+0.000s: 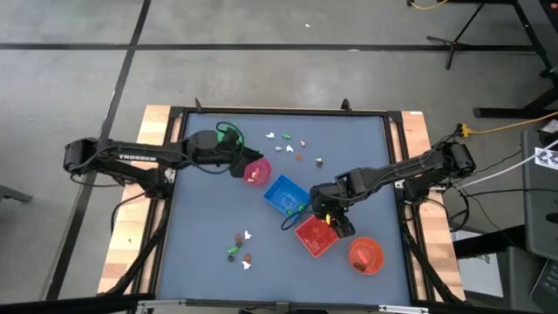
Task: Sort Halloween decoration
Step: Put the green skeleton toy into the blue bin
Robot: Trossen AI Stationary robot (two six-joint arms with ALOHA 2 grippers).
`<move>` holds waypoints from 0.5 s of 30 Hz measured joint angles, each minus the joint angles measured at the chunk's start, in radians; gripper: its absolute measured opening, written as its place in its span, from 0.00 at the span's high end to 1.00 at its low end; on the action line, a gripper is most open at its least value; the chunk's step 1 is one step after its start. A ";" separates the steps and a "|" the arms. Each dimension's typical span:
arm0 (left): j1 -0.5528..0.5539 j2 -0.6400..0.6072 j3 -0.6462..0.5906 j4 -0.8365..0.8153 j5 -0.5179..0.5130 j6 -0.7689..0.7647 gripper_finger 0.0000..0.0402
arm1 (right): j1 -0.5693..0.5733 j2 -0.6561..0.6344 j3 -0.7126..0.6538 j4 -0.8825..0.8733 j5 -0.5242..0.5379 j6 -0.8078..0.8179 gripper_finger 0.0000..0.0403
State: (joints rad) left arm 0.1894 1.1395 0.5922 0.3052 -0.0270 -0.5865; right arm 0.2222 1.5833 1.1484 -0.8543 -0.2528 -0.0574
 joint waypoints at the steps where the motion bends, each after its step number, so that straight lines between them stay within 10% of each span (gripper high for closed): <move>1: -0.024 0.016 0.000 0.030 -0.012 0.008 0.89 | 0.000 0.000 0.000 0.000 0.000 0.000 0.44; 15: -0.217 0.272 0.000 0.194 -0.069 0.023 0.89 | 0.000 0.000 0.000 0.000 0.000 0.000 0.44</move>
State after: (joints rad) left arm -0.0277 1.4116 0.5922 0.4994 -0.0956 -0.5632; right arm 0.2222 1.5833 1.1484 -0.8543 -0.2527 -0.0574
